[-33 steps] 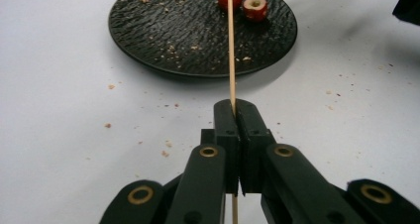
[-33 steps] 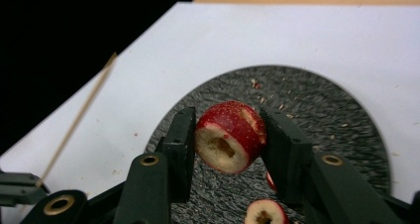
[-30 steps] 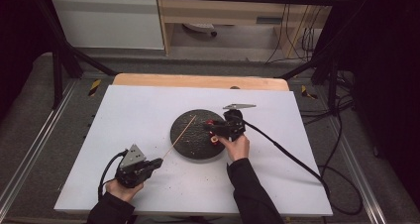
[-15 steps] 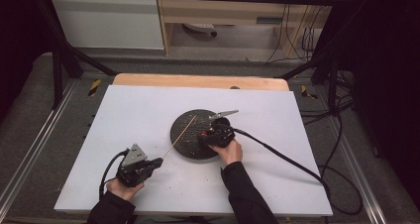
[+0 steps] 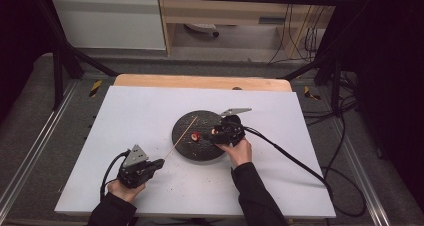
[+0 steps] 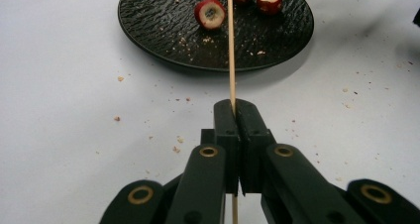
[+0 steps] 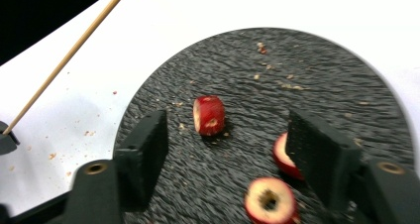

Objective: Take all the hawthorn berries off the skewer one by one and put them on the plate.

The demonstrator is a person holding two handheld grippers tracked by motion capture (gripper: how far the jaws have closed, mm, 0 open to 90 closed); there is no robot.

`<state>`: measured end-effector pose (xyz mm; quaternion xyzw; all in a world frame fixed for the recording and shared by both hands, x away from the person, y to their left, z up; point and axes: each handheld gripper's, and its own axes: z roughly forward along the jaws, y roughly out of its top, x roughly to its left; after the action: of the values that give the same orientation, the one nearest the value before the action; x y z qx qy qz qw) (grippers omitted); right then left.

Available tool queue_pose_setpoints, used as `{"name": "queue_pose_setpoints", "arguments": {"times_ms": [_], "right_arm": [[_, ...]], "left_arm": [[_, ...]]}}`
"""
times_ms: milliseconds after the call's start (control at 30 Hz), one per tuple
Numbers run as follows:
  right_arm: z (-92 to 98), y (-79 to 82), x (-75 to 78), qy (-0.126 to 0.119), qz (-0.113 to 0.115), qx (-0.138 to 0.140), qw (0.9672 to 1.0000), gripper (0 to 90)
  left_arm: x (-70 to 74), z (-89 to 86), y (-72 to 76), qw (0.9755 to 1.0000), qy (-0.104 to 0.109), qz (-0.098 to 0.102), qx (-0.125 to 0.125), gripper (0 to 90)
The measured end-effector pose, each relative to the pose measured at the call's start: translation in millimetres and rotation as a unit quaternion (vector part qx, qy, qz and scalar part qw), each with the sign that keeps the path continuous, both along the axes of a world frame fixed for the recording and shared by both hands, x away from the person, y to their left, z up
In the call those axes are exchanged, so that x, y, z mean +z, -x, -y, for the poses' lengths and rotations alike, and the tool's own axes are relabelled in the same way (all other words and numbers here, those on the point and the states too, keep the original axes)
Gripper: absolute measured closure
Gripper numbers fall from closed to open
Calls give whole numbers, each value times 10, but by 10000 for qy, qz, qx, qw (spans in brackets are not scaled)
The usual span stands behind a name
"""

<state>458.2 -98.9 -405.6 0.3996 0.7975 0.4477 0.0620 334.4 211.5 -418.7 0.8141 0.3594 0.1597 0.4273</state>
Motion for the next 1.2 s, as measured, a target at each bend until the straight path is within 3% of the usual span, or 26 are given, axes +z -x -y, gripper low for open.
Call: {"name": "queue_pose_setpoints", "arguments": {"times_ms": [267, 500, 700, 900, 1033, 1200], "right_arm": [[246, 149, 46, -49, 189, -115, 9997, 143], [498, 317, 25, -73, 400, -190, 9990, 65], [710, 457, -69, -73, 565, -261, 9980, 38], [850, 558, -190, 237, 448, -367, 9980, 16], [922, 632, -253, 250, 387, -402, 9981, 10], [1043, 693, -299, 242, 474, -423, 9977, 4]], "left_arm": [[15, 23, -20, 10000, -6, -13, -7, 881], [26, 59, -43, 10000, -37, -40, -28, 881], [31, 88, -68, 9999, -75, -75, -32, 881], [70, 149, -96, 9999, -105, -76, -78, 881], [95, 184, -115, 9998, -138, -54, -96, 881], [94, 229, -168, 9998, -141, -96, -92, 881]]}}
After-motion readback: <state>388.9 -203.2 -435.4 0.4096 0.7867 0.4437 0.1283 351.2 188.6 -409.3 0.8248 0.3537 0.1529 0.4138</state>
